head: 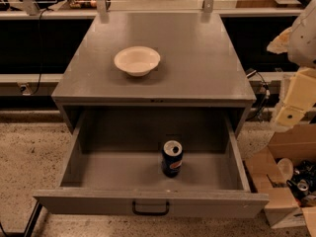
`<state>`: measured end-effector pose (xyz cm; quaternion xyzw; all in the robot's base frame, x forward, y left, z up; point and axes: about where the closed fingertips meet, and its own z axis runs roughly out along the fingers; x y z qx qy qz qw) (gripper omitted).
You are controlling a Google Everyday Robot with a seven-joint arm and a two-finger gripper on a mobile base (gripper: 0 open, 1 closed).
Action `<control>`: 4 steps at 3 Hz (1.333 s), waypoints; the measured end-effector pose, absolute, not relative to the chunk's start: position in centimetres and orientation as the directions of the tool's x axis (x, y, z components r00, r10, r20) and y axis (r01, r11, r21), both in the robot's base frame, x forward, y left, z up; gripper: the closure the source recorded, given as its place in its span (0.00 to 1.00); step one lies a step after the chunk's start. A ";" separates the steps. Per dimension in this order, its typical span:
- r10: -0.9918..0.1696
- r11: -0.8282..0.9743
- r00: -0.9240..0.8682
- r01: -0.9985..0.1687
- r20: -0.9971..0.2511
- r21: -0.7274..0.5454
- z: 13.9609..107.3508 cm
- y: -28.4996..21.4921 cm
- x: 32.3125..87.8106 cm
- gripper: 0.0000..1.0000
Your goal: Pick pepsi can from top drawer and place on counter
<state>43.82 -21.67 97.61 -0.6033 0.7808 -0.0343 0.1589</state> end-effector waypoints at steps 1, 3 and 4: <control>-0.952 0.271 -0.222 -0.930 -0.211 -0.248 97.6 -21.6 43.9 0.00; -0.893 0.247 -0.143 -0.948 -0.427 -0.199 89.8 -17.9 42.4 0.00; -0.805 0.252 -0.117 -0.955 -0.581 -0.157 82.8 -16.0 40.5 0.00</control>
Offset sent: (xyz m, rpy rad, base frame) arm 0.0120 0.0652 -0.1357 0.6589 -0.1675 0.0526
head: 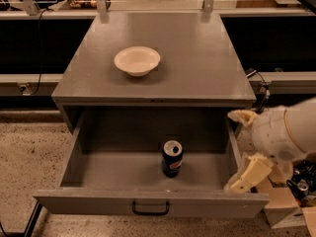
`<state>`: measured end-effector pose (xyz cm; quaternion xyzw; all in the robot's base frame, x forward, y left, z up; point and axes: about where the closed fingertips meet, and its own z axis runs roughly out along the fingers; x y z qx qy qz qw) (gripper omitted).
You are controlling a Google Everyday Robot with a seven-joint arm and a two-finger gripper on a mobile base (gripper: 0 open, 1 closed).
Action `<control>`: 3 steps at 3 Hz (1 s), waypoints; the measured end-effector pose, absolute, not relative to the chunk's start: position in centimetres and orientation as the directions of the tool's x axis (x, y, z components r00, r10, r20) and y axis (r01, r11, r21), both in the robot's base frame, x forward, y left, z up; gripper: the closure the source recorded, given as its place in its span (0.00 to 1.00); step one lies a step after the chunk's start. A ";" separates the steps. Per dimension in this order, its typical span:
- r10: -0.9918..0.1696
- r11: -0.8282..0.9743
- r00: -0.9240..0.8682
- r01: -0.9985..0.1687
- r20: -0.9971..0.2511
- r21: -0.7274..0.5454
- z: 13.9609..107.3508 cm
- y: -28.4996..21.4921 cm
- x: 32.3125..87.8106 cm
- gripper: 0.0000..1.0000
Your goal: Pick pepsi can from top drawer and place on counter
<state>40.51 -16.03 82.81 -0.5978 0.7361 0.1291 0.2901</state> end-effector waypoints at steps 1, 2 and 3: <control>-0.763 0.305 -0.107 -0.929 -0.638 -0.209 82.9 -16.7 40.6 0.00; -0.743 0.296 -0.111 -0.939 -0.660 -0.176 81.9 -16.0 40.8 0.00; -0.663 0.287 -0.081 -0.946 -0.744 -0.153 79.5 -13.3 42.2 0.00</control>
Offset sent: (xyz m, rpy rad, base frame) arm 0.0065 0.0050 -0.0287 0.1458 -0.0001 -0.0181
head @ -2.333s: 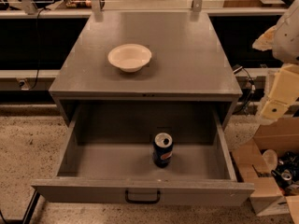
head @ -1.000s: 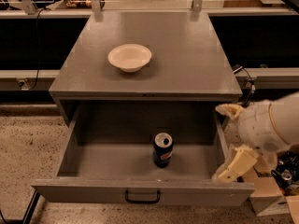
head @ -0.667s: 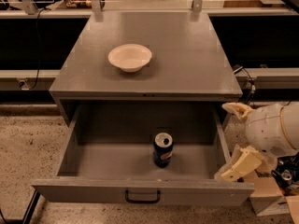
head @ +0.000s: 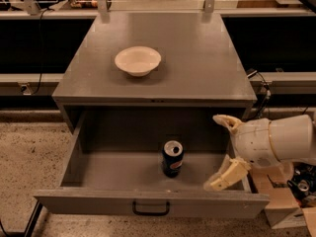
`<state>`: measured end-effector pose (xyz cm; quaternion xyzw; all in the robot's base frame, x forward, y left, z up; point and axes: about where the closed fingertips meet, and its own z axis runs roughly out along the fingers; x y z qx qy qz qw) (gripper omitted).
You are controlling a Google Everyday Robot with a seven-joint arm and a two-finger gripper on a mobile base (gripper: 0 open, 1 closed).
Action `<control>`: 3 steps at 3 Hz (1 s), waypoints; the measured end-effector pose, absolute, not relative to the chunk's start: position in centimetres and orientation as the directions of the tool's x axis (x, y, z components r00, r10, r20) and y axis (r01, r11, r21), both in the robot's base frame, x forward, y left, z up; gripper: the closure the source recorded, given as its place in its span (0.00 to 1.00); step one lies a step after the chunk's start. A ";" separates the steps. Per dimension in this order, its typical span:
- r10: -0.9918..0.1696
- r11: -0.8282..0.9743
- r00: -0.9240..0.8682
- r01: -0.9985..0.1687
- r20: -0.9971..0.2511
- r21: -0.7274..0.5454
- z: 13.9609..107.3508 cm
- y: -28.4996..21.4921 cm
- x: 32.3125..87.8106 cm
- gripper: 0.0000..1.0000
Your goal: Pick pepsi can from top drawer and place on counter
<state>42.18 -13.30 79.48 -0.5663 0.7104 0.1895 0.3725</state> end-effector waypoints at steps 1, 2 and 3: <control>-0.585 0.307 -0.048 -0.937 -0.809 -0.167 78.1 -10.3 44.3 0.00; -0.556 0.327 -0.041 -0.929 -0.830 -0.173 77.0 -8.5 46.4 0.00; -0.536 0.342 -0.083 -0.931 -0.840 -0.126 74.4 -7.1 47.5 0.00</control>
Offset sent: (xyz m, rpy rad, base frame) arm 0.0684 0.0676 -0.0402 0.1745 -0.0838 -0.0451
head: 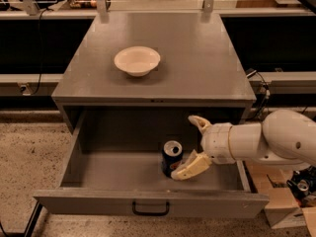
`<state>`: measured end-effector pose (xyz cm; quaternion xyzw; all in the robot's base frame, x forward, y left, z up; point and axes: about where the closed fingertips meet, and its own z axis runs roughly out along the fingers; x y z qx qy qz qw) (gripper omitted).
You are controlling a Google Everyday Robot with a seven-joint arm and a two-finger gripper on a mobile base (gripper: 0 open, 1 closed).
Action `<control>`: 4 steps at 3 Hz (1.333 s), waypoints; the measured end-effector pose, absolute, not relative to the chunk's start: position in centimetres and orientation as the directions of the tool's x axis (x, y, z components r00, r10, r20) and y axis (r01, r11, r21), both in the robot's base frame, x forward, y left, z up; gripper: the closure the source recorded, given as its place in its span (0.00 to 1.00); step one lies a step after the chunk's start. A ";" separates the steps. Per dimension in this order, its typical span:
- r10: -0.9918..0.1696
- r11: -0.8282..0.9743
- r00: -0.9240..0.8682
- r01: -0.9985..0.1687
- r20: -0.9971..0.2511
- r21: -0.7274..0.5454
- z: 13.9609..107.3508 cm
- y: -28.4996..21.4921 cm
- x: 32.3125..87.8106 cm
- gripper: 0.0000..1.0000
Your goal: Pick pepsi can from top drawer and place on counter
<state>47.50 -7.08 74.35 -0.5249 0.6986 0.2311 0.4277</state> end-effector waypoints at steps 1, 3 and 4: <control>-0.490 0.359 -0.111 -0.929 -0.865 -0.085 72.2 -5.5 48.5 0.00; -0.377 0.457 -0.147 -0.888 -0.915 -0.046 68.6 -4.8 50.2 0.18; -0.315 0.515 -0.165 -0.857 -0.935 -0.022 67.0 -5.5 50.6 0.42</control>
Offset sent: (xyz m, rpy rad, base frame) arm 0.0297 0.0314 -0.0662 0.1948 0.0357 -0.1085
